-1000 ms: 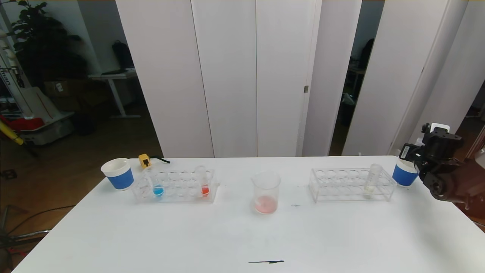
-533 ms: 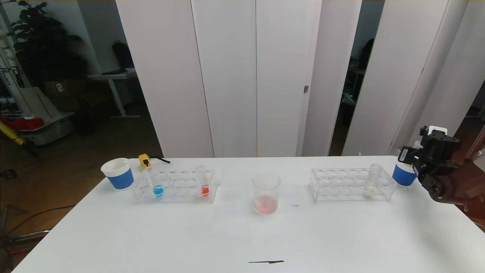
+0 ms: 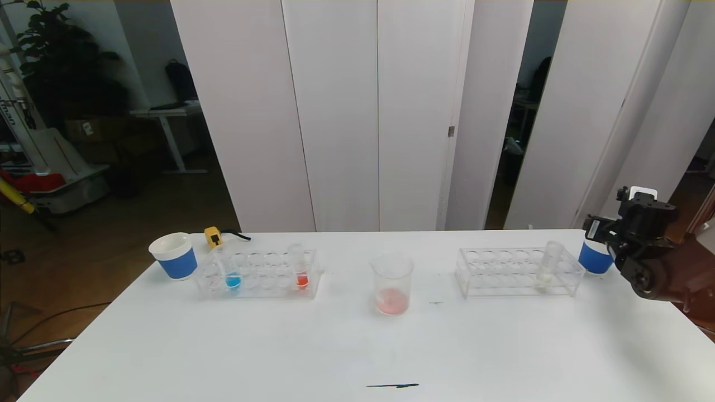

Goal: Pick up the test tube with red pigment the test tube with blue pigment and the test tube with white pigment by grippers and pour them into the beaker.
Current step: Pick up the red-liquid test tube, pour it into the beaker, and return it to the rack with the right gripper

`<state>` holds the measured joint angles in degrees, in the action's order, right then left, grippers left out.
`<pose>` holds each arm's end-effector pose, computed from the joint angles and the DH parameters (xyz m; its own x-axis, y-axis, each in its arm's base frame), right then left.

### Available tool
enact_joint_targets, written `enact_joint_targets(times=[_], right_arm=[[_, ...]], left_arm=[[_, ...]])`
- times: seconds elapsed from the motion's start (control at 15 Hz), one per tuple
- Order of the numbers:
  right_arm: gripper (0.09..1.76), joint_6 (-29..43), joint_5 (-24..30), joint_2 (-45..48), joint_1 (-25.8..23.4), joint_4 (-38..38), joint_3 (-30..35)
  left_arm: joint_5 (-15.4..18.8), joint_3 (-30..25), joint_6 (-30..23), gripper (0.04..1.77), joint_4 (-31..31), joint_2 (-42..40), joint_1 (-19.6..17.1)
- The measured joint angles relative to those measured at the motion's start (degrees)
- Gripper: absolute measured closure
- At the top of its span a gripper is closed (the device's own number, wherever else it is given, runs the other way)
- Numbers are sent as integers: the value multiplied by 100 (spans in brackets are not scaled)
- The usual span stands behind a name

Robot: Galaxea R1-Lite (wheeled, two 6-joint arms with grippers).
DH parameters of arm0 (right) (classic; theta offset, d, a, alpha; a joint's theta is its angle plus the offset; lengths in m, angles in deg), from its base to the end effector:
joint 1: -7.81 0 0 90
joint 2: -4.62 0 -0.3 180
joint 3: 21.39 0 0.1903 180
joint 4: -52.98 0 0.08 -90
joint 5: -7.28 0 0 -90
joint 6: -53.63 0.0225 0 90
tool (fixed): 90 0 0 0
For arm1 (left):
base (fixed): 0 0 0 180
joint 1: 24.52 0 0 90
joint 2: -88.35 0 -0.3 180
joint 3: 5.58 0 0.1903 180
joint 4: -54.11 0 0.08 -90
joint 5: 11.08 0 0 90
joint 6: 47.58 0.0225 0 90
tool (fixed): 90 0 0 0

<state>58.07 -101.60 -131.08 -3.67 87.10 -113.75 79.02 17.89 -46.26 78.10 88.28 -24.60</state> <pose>0.4426 -0.0973 0.0627 0.8509 -0.5030 -0.1516 0.5120 0.8586 0.0247 -0.0230 -0.0001 0.0748 1.0000 -0.0003 -0.0079 0.0005 0.9997 0.0230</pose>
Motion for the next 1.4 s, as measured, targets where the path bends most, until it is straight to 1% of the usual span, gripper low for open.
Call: enact_joint_targets(times=[0.07, 0.6, 0.8, 0.93, 1.13, 1.4], right_arm=[[10, -1, 0, 9, 2, -2, 0], [10, -87, 34, 380, -4, -101, 72], [10, -113, 188, 772, -4, -416, 94], [10, -116, 332, 1211, -6, -863, 102], [10, -113, 723, 2180, -11, -1557, 269], [10, -190, 1343, 3847, -11, -2403, 883]], left_arm=[[0, 0, 0, 6, 0, 0, 0], [0, 0, -2, 6, 0, 0, 0], [0, 0, 0, 6, 0, 0, 0], [0, 0, 0, 6, 0, 0, 0], [-2, 0, 0, 6, 0, 0, 0], [0, 0, -2, 6, 0, 0, 0]])
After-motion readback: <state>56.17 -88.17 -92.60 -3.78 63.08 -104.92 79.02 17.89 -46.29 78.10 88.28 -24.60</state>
